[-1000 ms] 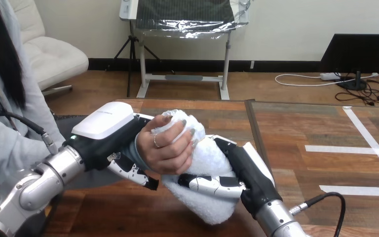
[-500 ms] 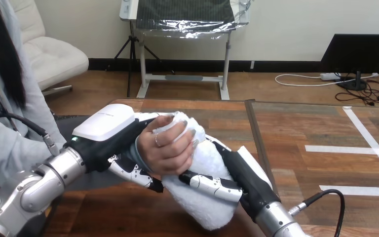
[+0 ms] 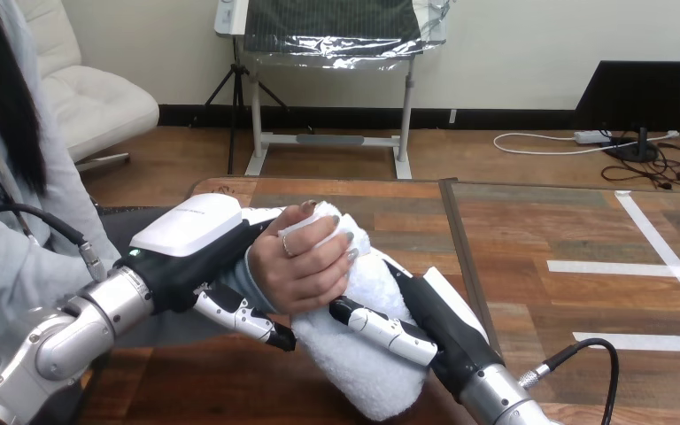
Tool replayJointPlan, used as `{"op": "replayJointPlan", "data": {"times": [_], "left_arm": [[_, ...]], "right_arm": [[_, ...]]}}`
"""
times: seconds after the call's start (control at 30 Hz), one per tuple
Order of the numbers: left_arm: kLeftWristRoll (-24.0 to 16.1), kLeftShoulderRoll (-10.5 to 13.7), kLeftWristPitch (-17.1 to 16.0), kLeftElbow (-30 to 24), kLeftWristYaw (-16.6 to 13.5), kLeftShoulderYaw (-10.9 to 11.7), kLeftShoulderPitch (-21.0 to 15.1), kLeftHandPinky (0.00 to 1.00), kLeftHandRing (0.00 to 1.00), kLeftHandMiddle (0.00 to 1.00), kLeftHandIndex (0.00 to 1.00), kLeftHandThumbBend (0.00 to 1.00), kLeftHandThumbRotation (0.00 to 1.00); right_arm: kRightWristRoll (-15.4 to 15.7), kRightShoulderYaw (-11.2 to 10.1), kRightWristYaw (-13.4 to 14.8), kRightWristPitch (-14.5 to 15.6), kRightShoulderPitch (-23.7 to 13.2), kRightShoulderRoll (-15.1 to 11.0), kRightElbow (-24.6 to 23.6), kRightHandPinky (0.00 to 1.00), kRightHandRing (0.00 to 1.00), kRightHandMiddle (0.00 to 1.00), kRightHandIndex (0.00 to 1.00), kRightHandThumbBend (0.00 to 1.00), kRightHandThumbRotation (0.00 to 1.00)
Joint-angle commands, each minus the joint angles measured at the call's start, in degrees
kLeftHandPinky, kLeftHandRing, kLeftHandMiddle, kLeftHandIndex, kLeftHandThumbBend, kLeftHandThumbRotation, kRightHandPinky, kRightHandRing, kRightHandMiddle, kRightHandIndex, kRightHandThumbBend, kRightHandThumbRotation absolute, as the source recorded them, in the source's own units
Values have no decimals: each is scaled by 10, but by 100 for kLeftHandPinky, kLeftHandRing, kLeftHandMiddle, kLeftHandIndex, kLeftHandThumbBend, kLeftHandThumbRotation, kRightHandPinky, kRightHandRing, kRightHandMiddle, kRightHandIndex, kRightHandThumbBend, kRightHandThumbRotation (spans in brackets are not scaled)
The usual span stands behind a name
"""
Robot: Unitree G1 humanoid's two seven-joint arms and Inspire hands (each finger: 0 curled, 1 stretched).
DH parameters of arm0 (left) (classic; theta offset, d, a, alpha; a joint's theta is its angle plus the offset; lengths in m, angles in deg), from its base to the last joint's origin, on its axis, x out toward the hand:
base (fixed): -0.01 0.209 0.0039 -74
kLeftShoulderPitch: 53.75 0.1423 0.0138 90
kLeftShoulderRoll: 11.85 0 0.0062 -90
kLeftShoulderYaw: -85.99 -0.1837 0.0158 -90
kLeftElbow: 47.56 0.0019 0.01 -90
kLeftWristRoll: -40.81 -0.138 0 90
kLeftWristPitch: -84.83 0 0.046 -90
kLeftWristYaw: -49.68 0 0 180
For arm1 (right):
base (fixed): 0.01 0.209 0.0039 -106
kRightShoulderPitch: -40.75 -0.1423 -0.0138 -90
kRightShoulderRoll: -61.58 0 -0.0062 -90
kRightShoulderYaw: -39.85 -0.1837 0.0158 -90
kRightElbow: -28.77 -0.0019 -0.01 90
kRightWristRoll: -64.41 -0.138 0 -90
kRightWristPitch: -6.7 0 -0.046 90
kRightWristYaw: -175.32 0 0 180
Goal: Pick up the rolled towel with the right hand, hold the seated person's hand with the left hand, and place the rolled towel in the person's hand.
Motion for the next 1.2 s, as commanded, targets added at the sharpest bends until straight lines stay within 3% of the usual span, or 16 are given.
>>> {"op": "replayJointPlan", "data": {"times": [0.0,0.27,0.5,1.17], "left_arm": [[15,1,7,-25,8,14,-1,85,88,89,92,100,45],[19,0,10,-26,15,13,3,87,93,94,96,100,45],[22,-2,33,-34,30,11,11,91,98,99,99,100,46],[23,-10,49,-60,15,18,45,94,100,100,100,100,50]], "right_arm": [[-14,3,-6,-3,-25,4,-33,88,87,85,93,83,76],[-16,5,-12,-5,-24,0,-33,88,86,85,93,84,77],[-25,4,-27,-4,-22,-6,-35,88,87,86,93,84,78],[-15,9,-39,-13,-20,-25,-41,89,88,87,93,86,85]]}}
